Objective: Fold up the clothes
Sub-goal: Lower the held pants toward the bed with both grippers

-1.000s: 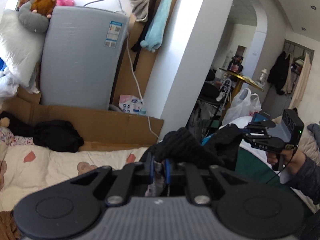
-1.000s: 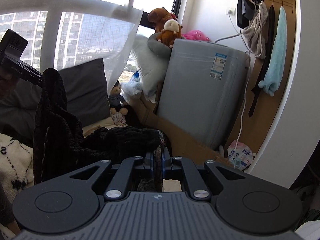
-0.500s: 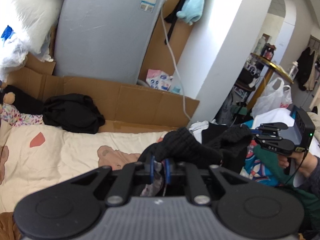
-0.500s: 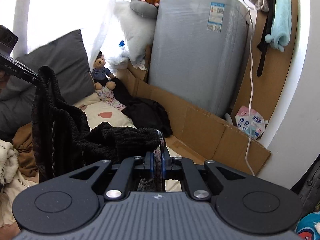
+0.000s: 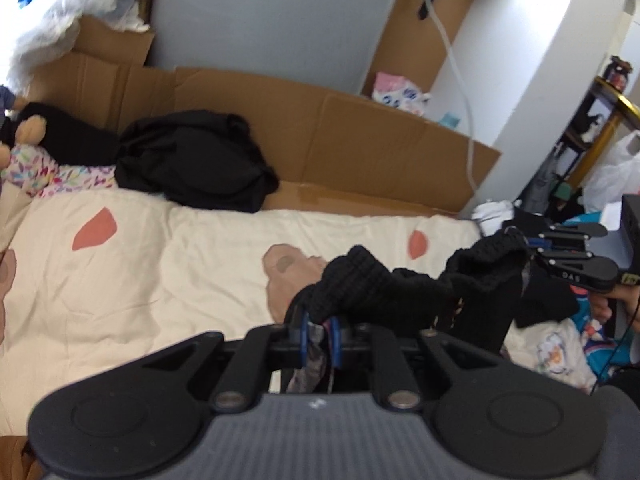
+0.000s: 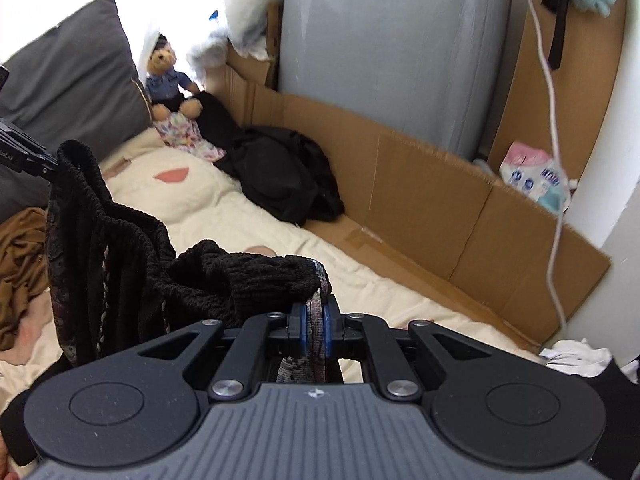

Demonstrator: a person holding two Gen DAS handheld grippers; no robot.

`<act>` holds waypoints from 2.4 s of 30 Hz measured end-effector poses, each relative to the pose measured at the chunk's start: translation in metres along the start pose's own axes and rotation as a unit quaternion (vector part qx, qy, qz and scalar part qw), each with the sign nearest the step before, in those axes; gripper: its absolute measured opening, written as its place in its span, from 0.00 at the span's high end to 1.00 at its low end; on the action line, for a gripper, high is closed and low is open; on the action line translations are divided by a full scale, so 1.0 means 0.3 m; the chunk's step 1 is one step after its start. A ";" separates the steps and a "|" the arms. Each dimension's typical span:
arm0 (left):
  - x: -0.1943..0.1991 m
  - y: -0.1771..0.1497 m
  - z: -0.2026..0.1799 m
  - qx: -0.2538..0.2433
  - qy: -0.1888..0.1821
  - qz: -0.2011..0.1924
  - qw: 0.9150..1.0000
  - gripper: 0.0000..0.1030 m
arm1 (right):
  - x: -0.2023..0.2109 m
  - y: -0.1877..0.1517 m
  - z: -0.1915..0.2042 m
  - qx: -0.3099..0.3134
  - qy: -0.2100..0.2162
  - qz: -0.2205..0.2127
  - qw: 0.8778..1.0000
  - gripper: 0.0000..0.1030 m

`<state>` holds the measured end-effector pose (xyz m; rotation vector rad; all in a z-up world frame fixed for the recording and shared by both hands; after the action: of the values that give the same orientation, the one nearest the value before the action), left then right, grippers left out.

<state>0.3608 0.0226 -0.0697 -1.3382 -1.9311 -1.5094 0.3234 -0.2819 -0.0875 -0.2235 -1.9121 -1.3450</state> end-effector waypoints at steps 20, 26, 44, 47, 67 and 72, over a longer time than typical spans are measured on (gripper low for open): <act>-0.415 -0.067 0.276 0.078 0.087 0.032 0.993 0.88 | -0.449 -0.222 -0.023 -0.058 0.017 0.034 0.998 0.62; -0.435 -0.084 0.332 0.085 0.100 0.040 0.991 0.88 | -0.446 -0.218 -0.092 -0.071 0.036 0.014 0.997 0.48; -0.429 -0.147 0.416 0.093 0.121 0.051 0.987 0.88 | -0.718 -0.197 0.034 0.025 0.138 0.097 0.985 0.49; -0.432 -0.143 0.415 0.094 0.121 0.049 0.987 0.88 | -0.737 -0.183 0.043 0.044 0.148 0.103 0.983 0.69; -0.486 0.185 0.387 0.046 0.145 -0.017 0.988 0.88 | -0.748 0.032 -0.135 0.081 0.033 0.077 0.993 0.88; -0.542 0.225 0.402 0.039 0.166 -0.019 0.985 0.88 | -0.816 0.061 -0.149 0.079 -0.007 0.093 0.993 0.89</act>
<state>0.5292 0.0545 -0.1968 -0.9517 -1.7909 -1.5435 0.5231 -0.2450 -0.2326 -0.3249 -1.9460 -1.0673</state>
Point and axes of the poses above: each gripper's, at about its wrist camera, not at the fingertips, and x roughly against the way its jaws point, z to its left, y to its top, the point moved 9 cm from there along -x, roughly the way its jaws point, and after that the axes turned 13 degrees about x, right-handed, at the moved point
